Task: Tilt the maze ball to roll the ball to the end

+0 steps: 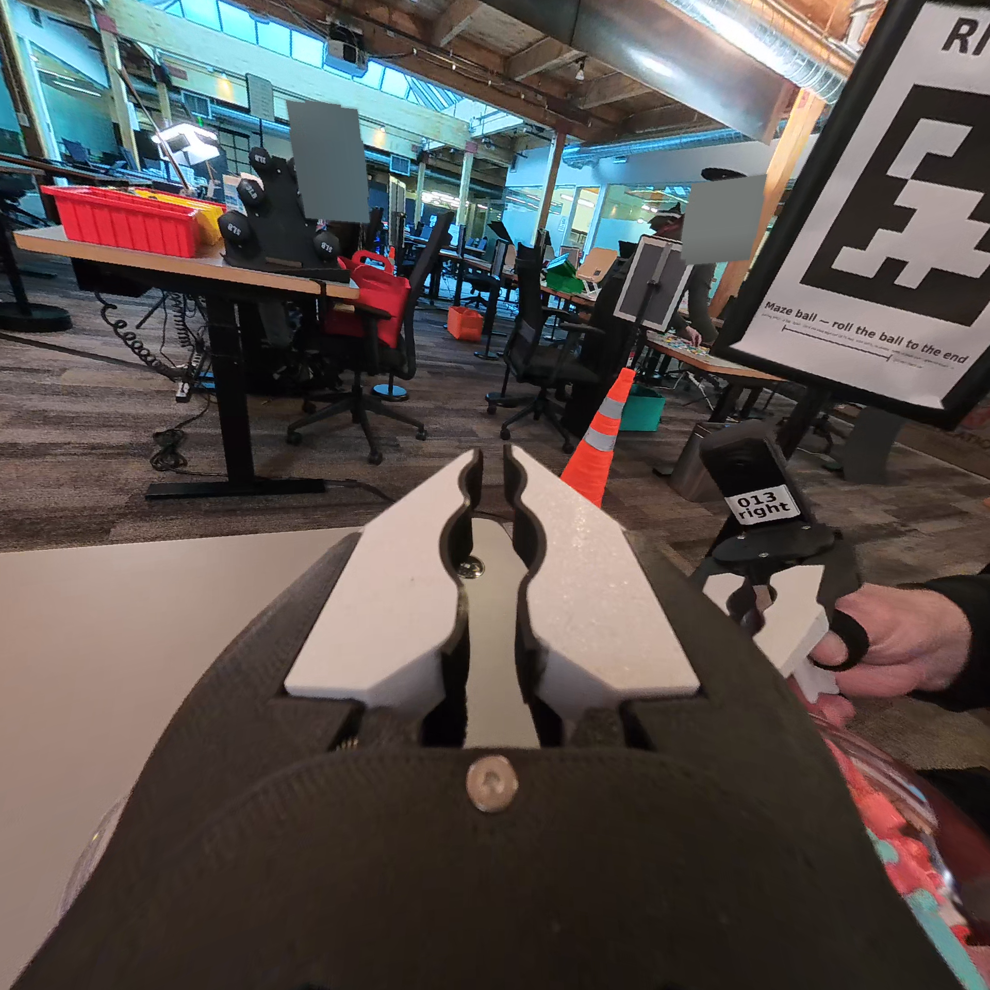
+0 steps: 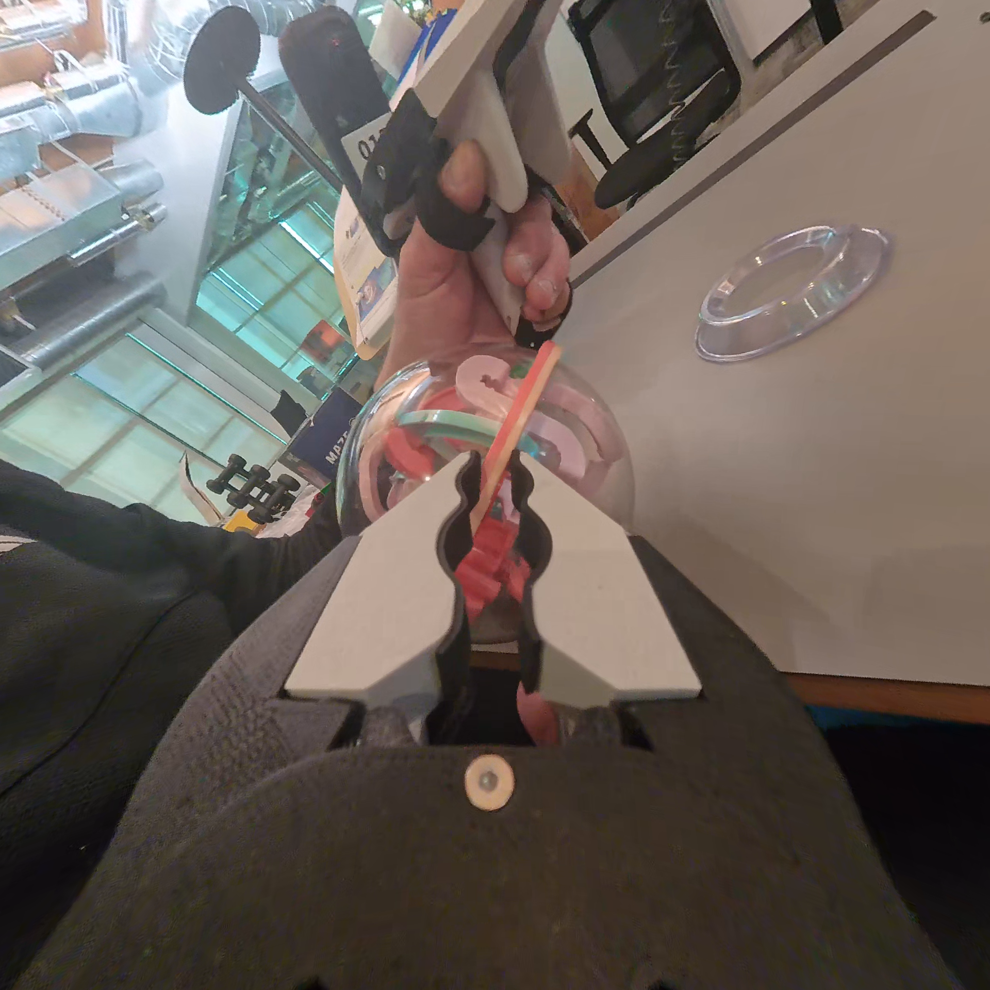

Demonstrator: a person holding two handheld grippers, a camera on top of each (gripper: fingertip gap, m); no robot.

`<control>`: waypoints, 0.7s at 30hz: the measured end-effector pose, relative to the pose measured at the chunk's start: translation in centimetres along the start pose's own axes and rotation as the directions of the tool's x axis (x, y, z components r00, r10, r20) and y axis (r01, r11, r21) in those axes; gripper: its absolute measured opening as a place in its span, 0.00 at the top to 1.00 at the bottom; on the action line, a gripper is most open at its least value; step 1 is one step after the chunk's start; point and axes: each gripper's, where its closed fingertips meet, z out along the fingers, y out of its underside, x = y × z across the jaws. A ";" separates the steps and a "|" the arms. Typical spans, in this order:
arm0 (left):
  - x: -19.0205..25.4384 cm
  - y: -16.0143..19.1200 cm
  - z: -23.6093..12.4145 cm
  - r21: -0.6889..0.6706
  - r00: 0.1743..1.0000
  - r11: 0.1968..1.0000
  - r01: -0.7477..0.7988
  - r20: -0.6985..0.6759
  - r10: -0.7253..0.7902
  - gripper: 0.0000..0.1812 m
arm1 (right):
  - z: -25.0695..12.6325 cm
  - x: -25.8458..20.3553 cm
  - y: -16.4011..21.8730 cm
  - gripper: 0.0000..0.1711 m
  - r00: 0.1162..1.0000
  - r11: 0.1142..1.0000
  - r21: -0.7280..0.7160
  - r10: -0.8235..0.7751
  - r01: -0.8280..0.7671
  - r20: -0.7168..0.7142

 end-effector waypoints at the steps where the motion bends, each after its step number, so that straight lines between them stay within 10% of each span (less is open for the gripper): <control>1: 0.1 -0.2 -0.2 0.002 1.000 1.000 -0.005 0.003 0.005 0.97 | 0.0 0.1 0.1 0.95 1.000 1.000 -0.001 0.000 0.000 -0.003; 21: 3.3 2.6 -11.1 -0.073 0.954 0.996 0.057 0.298 -0.032 0.83 | -0.2 3.4 -0.1 0.96 0.990 0.990 0.027 0.141 -0.141 0.003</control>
